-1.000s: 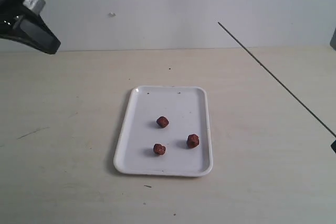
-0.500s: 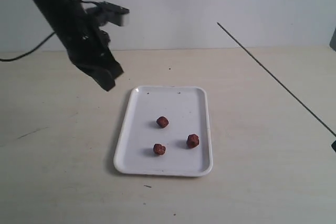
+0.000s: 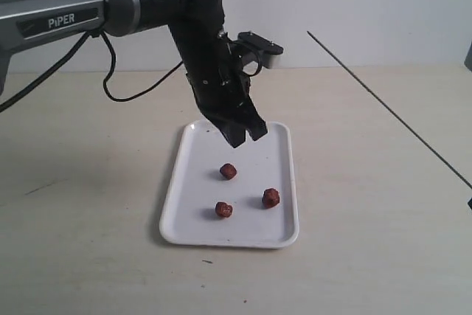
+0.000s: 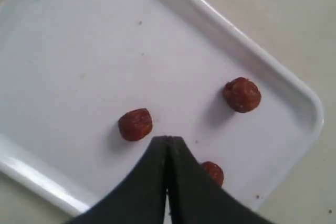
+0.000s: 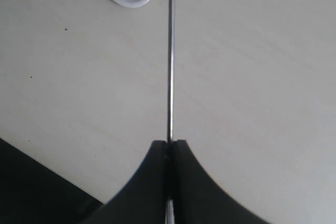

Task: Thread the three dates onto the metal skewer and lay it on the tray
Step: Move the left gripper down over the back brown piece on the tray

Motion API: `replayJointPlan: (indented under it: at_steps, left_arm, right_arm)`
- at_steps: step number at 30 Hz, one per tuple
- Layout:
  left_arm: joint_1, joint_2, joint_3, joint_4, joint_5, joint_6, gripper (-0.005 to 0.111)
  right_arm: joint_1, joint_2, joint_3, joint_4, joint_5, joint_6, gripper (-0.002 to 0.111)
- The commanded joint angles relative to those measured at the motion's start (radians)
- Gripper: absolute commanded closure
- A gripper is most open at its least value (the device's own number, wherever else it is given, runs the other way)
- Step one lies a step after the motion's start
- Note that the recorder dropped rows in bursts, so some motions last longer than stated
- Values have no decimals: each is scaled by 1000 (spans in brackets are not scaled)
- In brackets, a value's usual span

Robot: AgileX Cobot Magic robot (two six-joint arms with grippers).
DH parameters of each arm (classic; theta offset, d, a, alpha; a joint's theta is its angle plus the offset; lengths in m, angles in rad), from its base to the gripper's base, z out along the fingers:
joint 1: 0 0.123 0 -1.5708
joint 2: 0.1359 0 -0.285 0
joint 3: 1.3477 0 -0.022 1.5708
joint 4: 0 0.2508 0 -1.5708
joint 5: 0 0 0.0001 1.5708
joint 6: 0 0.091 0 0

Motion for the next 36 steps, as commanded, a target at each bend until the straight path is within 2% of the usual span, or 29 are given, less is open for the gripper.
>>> replayJointPlan:
  at_steps: [1, 4, 14, 27, 36]
  left_arm:
    - [-22, 13, -10, 53, 15, -57, 71]
    - [-24, 27, -10, 79, 15, -131, 61]
    - [-24, 96, -10, 91, 0, -171, 47]
    - [-24, 136, -10, 137, -106, -189, 47]
    - [-18, 172, -10, 139, -69, -219, 47]
  right_arm:
    - [1, -1, 4, -4, -6, -1, 108]
    - [1, -1, 4, -4, -6, -1, 108]
    - [1, -1, 4, -4, -6, -1, 108]
    - [1, -1, 4, -4, -6, -3, 108]
    - [1, -1, 4, -4, -6, -5, 108]
